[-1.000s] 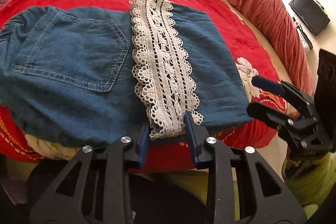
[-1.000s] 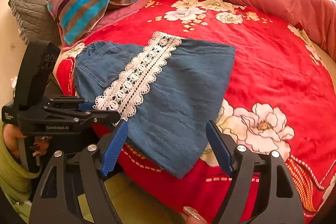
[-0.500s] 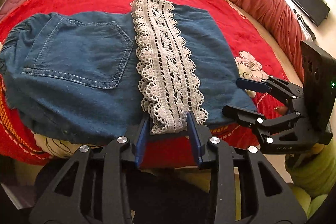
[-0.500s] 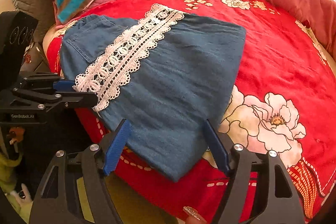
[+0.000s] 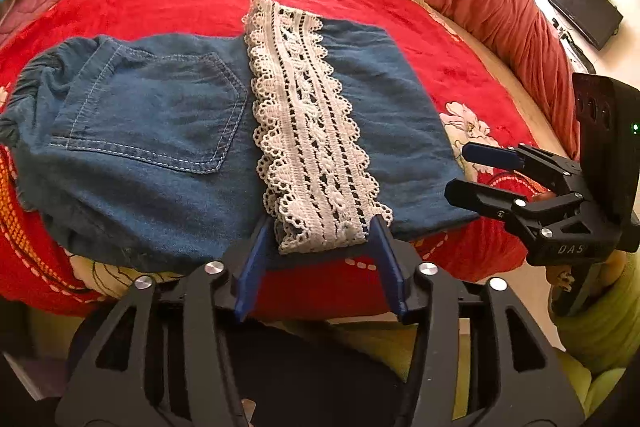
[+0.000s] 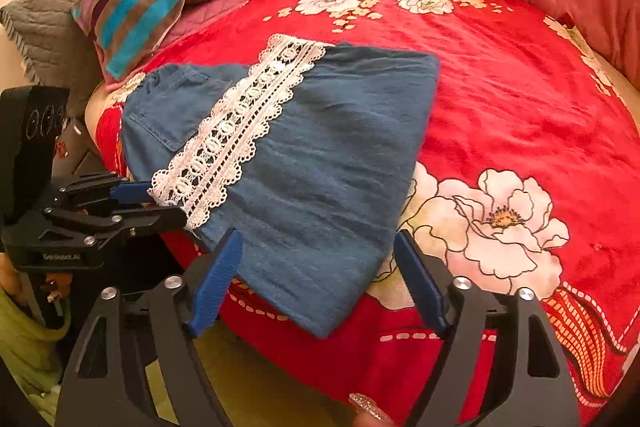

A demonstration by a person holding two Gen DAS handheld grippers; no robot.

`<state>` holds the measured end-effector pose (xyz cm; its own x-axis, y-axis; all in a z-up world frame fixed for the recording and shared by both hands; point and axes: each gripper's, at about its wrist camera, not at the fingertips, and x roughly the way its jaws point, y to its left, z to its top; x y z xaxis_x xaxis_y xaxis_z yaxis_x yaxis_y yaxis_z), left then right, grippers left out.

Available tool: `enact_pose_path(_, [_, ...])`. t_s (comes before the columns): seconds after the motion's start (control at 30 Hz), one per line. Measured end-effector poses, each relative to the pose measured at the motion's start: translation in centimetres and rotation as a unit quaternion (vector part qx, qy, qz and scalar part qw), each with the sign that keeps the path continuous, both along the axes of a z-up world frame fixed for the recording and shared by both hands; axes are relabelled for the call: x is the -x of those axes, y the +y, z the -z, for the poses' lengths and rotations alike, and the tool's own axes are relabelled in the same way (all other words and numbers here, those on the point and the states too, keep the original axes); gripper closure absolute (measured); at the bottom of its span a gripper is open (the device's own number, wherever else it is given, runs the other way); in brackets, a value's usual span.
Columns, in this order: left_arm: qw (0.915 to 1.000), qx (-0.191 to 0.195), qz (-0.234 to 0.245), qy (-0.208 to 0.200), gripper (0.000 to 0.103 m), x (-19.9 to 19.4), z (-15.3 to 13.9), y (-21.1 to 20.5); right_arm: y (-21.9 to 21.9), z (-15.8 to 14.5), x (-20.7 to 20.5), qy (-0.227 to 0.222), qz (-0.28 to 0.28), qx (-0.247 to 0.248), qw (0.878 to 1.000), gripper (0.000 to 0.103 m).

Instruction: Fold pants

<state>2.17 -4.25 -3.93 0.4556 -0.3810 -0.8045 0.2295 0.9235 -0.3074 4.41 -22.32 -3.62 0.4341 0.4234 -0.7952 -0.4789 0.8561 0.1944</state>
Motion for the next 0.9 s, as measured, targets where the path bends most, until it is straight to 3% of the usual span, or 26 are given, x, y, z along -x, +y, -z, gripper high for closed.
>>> enact_pose_path(0.1, [1.0,0.001,-0.003,-0.005,0.053,0.1,-0.4,0.2,-0.1,-0.6,0.0,-0.005,0.005,-0.008,1.0,0.015])
enact_pose_path(0.2, [0.9998,0.003,-0.009,-0.015,0.052,0.5,-1.0,0.6,0.0,-1.4,0.1,-0.012,0.004,-0.014,1.0,0.014])
enact_pose_path(0.3, [0.9996,0.003,-0.015,-0.024,0.041,0.7,-1.6,0.8,0.3,-1.9,0.1,-0.02,0.002,-0.012,1.0,0.014])
enact_pose_path(0.37, [0.9994,0.002,-0.019,-0.03,0.04,0.8,-2.0,1.1,0.5,-2.2,0.1,-0.023,0.002,-0.011,1.0,0.013])
enact_pose_path(0.47, [0.999,0.003,-0.026,-0.036,0.036,1.0,-2.4,1.6,0.9,-2.7,0.0,-0.026,0.0,-0.011,1.0,0.008])
enact_pose_path(0.6, [0.9981,0.003,-0.041,-0.046,0.026,1.2,-3.2,2.4,1.8,-3.6,-0.3,-0.038,-0.003,-0.006,0.999,0.008])
enact_pose_path(0.9, [0.9931,-0.008,-0.098,-0.063,0.015,1.7,-4.2,5.9,5.4,-6.2,-1.5,-0.064,-0.036,-0.006,0.997,0.007])
